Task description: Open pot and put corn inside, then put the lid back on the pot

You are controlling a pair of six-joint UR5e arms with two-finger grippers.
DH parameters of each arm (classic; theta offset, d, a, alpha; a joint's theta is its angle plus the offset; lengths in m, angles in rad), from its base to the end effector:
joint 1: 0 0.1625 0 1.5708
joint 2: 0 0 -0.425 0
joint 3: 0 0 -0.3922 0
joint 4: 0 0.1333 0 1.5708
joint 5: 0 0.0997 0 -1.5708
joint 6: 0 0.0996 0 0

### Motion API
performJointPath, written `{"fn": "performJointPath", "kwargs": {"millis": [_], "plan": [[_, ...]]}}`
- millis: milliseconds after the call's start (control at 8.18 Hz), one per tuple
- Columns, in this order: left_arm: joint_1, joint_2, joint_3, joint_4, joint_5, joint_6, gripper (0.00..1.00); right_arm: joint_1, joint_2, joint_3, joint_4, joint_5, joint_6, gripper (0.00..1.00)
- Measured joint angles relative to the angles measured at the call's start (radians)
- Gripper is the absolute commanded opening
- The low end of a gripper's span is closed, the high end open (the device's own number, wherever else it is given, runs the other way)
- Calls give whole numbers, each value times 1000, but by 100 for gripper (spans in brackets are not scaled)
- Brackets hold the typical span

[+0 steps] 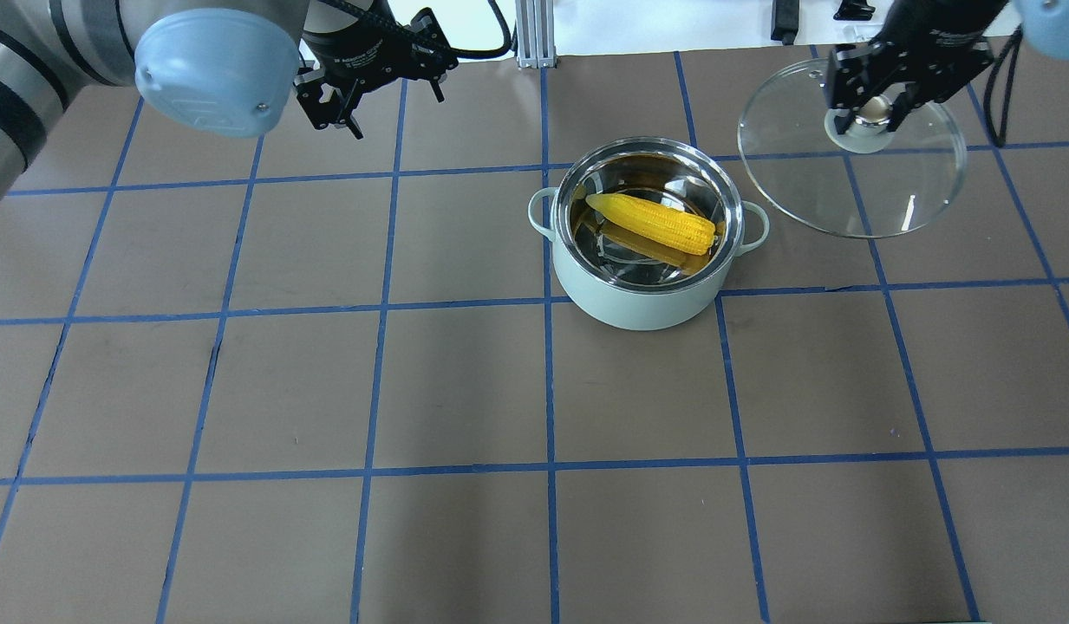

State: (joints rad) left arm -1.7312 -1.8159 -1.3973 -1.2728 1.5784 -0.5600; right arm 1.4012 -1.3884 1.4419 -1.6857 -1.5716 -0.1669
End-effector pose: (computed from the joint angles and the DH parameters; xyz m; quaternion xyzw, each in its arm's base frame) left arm -0.2289 -0.5848 0.4721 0.1976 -0.9737 0.1070 0.0363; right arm 0.0344 -0.5886 0.4662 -0.0014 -0.9995 0.0302 0.0055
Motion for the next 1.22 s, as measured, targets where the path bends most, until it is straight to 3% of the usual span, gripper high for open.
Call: {"fn": "performJointPath", "kwargs": {"millis": [611,1222], "plan": [[45,71,-21,-161,47,215,100,234,117,-33,-94,53,402,9],[132,168,-91,-205,46,443,100,305,170,-25,-116,61,539,9]]}}
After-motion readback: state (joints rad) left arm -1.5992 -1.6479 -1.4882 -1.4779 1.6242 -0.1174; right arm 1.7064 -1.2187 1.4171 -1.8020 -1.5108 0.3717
